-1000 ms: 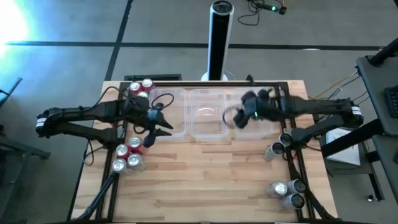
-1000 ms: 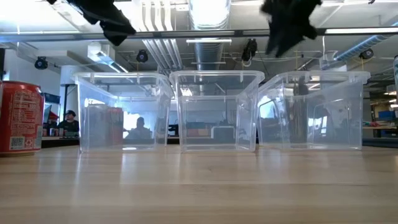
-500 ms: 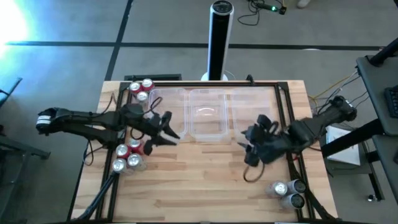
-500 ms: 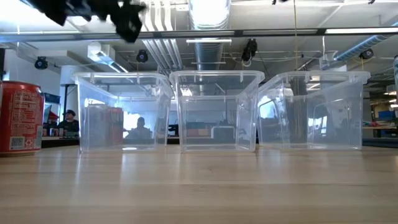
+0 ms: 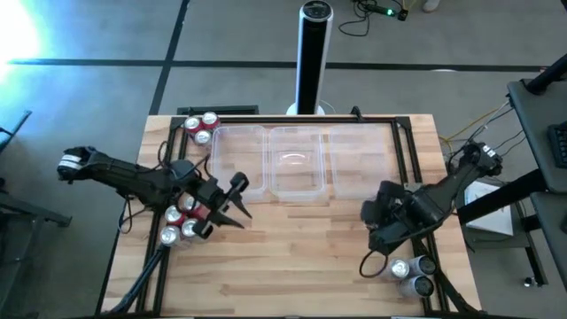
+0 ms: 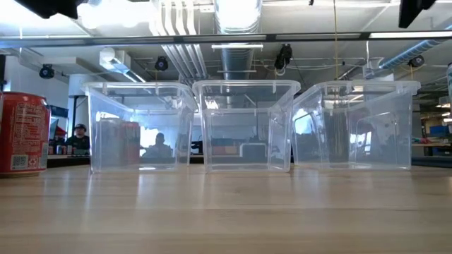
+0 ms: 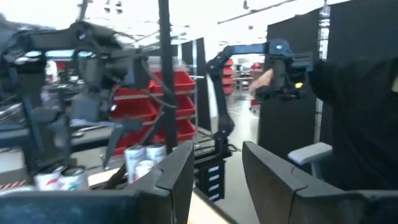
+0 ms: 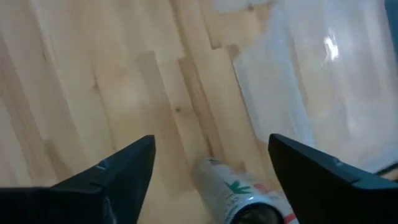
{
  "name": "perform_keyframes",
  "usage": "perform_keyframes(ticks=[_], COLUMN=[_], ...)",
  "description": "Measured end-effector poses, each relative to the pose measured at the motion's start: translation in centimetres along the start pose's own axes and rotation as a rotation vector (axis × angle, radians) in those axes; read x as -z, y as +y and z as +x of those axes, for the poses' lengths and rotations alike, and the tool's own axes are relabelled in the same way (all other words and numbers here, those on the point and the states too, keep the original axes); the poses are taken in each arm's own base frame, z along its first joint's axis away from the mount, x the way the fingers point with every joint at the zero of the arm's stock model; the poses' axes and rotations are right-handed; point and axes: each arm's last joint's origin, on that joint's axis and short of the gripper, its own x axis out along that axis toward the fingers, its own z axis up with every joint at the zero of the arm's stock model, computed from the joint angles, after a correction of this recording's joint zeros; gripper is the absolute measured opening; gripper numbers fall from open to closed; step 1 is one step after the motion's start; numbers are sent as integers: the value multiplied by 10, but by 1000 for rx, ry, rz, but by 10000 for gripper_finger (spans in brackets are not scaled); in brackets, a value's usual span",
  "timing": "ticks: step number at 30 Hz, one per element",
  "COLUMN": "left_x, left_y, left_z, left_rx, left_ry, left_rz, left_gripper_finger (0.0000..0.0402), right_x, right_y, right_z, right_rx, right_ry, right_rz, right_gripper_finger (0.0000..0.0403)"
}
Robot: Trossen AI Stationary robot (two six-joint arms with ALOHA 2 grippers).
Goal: Sort soda cans
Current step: Put the bottom right red-silver soda can into the right transparent bin
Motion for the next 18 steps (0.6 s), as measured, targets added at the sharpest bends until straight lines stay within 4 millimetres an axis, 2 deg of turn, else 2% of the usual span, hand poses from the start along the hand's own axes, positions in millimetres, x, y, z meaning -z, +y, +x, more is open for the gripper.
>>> perform_keyframes(ticks=[6, 18], left_x=[5, 7], left_y=[-7, -10], left_z=[13, 15], left_rx=[52, 55], left_ry=[32, 40], left_rz=[22, -1], left_gripper_finger=[121, 121], right_x=[-10, -29], right_y=[16, 48], right_z=[11, 33], right_rx=[-23, -91], right_ry=[-23, -87], right_rz=[-18, 16], right_gripper_finger=[341, 347])
